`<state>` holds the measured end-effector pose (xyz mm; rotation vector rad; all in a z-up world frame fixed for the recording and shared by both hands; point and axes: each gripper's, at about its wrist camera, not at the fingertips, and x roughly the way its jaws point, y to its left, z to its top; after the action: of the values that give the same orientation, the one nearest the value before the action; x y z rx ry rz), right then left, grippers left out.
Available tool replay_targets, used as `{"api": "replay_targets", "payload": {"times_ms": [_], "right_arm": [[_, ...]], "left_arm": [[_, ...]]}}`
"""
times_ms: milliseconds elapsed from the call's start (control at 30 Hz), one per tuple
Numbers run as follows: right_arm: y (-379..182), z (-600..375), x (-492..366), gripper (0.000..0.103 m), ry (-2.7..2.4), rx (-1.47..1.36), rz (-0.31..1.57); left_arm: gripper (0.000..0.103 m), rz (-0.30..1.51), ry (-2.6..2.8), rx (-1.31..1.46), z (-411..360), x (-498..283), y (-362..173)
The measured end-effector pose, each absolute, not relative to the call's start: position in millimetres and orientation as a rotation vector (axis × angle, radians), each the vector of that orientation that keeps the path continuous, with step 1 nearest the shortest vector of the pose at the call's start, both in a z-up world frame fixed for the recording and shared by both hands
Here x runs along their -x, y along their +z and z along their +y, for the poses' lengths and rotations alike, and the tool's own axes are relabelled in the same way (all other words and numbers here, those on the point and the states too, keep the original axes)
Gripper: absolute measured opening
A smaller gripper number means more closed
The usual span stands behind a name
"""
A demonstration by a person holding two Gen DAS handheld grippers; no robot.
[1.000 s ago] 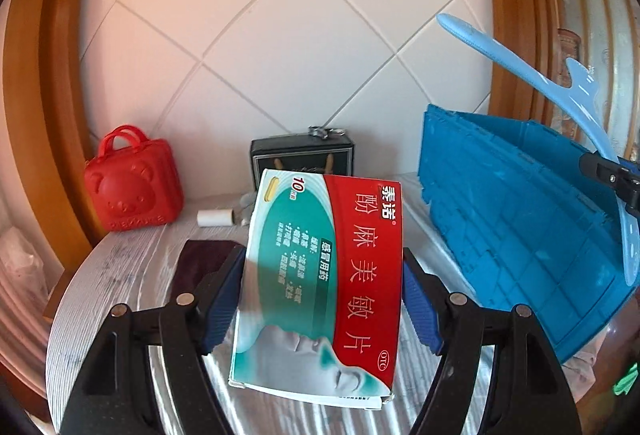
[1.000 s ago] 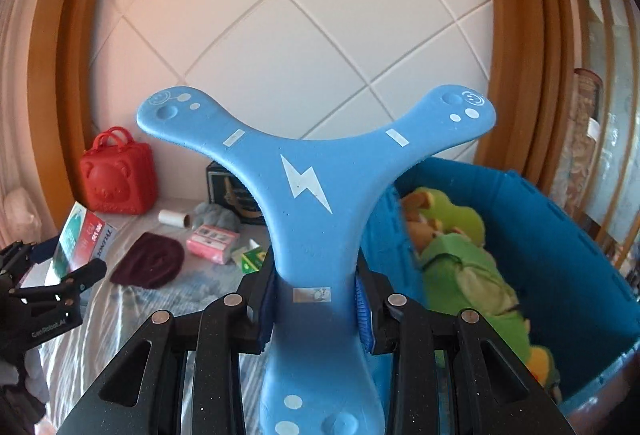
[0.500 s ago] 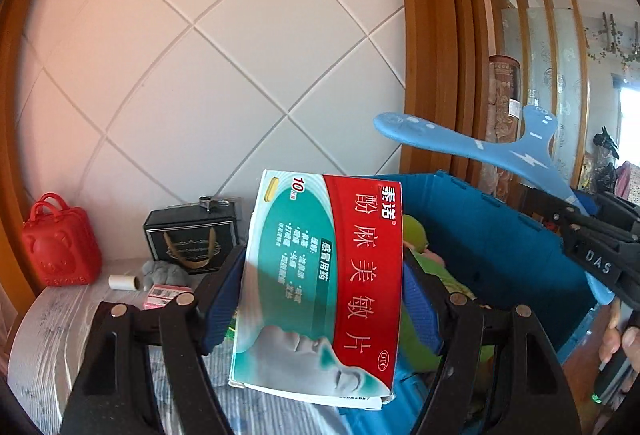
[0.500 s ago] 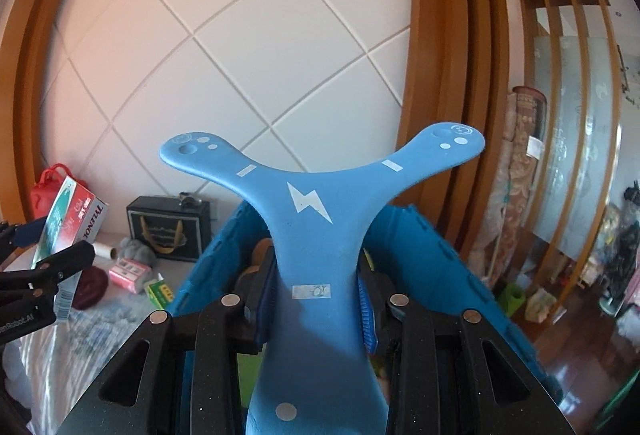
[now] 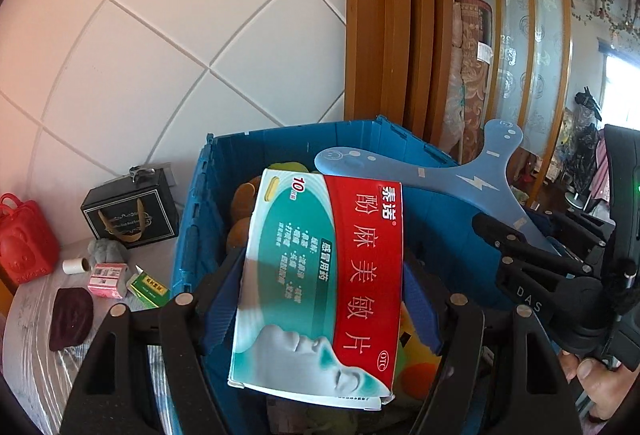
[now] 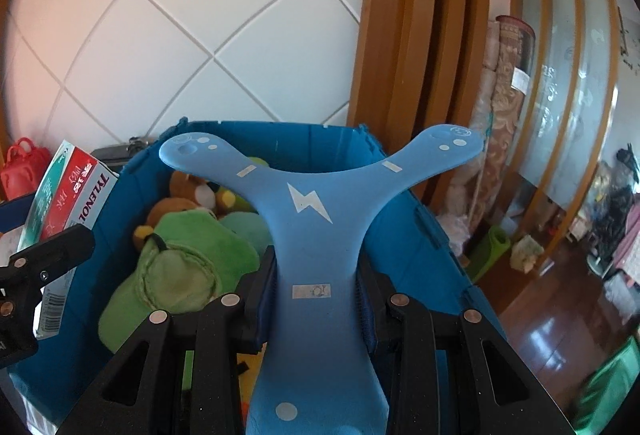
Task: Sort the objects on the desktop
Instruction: 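Lift the medicine box and boomerang and carry both over the blue crate, then open both grippers to drop the medicine box and boomerang into the crate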
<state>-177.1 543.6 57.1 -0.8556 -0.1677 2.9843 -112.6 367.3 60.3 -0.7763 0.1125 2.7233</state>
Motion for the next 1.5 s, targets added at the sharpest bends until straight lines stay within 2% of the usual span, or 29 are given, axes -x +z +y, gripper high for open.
{"api": "replay_targets", "payload": {"times_ms": [67,100,167,200,233,433,600,667,700,933,1500], "right_arm": [[52,550,180,0.035,2.973,0.892,-0.170],[51,551,181,0.041,2.971,0.905,-0.174],[49,553,182,0.063,2.968,0.923,-0.183],[48,552,180,0.087,2.970,0.928,-0.186],[48,552,180,0.102,2.972,0.927,-0.193],[49,554,171,0.103,2.973,0.908,-0.195],[48,558,158,0.103,2.971,0.896,-0.200],[47,558,155,0.103,2.968,0.895,-0.204],[45,559,154,0.103,2.963,0.903,-0.205],[43,562,145,0.103,2.944,0.906,-0.199],[49,543,122,0.103,2.960,0.858,-0.234]], "left_arm": [[0.073,0.122,2.718,0.823,373,116,54],[0.073,0.121,2.714,0.839,375,117,51],[0.073,0.120,2.698,0.886,376,120,46],[0.073,0.121,2.690,0.907,375,122,45],[0.073,0.124,2.683,0.925,378,123,44],[0.073,0.137,2.658,0.981,379,125,41],[0.073,0.069,2.662,0.958,372,118,42],[0.088,0.073,2.690,0.836,371,110,45],[0.098,0.098,2.672,0.884,374,113,43],[0.098,0.158,2.688,0.899,378,105,40],[0.098,0.137,2.720,0.735,344,70,57]]}}
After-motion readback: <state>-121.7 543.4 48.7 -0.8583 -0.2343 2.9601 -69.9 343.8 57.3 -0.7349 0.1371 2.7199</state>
